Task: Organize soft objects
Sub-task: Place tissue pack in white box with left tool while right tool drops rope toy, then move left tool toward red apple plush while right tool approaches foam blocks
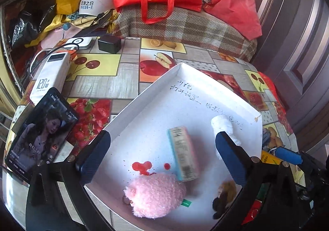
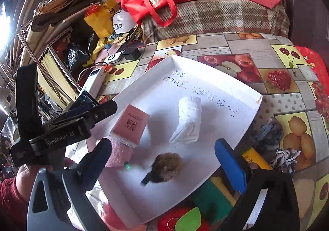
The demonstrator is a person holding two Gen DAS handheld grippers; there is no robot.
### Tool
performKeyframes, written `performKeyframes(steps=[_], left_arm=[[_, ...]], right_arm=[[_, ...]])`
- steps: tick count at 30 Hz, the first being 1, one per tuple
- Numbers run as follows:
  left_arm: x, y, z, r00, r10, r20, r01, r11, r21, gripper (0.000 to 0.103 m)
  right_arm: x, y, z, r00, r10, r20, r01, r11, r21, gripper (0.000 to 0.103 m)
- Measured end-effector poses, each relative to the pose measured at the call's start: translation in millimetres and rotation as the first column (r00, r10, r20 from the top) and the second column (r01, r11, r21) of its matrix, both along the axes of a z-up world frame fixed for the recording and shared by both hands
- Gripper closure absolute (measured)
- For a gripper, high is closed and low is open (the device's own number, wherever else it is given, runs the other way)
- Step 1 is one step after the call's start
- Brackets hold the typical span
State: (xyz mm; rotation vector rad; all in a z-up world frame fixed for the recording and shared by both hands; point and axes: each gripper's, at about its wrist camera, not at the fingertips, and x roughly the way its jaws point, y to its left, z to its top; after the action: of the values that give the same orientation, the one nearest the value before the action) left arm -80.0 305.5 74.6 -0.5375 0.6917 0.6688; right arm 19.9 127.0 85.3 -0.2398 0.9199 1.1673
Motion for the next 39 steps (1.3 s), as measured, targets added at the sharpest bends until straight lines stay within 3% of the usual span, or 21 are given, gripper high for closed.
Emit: performKeyframes(steps=[16,21,25,30,32,34,39], left_arm=[[-2,-30,9,0.999,-0.037,0.005,0.037,0.999,0.005,0.0],[-12,-55,7,0.996,-0.088,0.014,0.088,0.996,-0.008,0.0],[-19,-67,10,0.994,-0.109,0.012,0.109,0.994,0.003,0.0],[-20,-87,18,0.983,-0.18,0.022,0.179,0.983,0.032,0.0],[-12,-102,18,0.966,-0.257,0.005,0.257,0.966,0.041,0.0],[-4,-122,14,0.935,-0.354,-0.014,0.354,0.934,0.04,0.0],[23,-178,-3,0.802,-0.593,-0.071,0.595,0.804,0.006,0.0]], right_arm=[[7,-30,17,0.995,-0.098,-0.001,0.098,0.994,0.053,0.0],[9,-66,39,0.982,-0.182,0.056,0.173,0.974,0.143,0.0],[23,-117,70,0.944,-0.316,0.099,0.278,0.918,0.285,0.0],[47,-197,101,0.865,-0.499,0.052,0.417,0.773,0.477,0.0],[54,-225,103,0.835,-0.55,0.008,0.472,0.725,0.501,0.0],[60,-244,95,0.816,-0.578,-0.016,0.519,0.721,0.458,0.0],[58,-266,61,0.81,-0.585,-0.038,0.562,0.757,0.332,0.0]])
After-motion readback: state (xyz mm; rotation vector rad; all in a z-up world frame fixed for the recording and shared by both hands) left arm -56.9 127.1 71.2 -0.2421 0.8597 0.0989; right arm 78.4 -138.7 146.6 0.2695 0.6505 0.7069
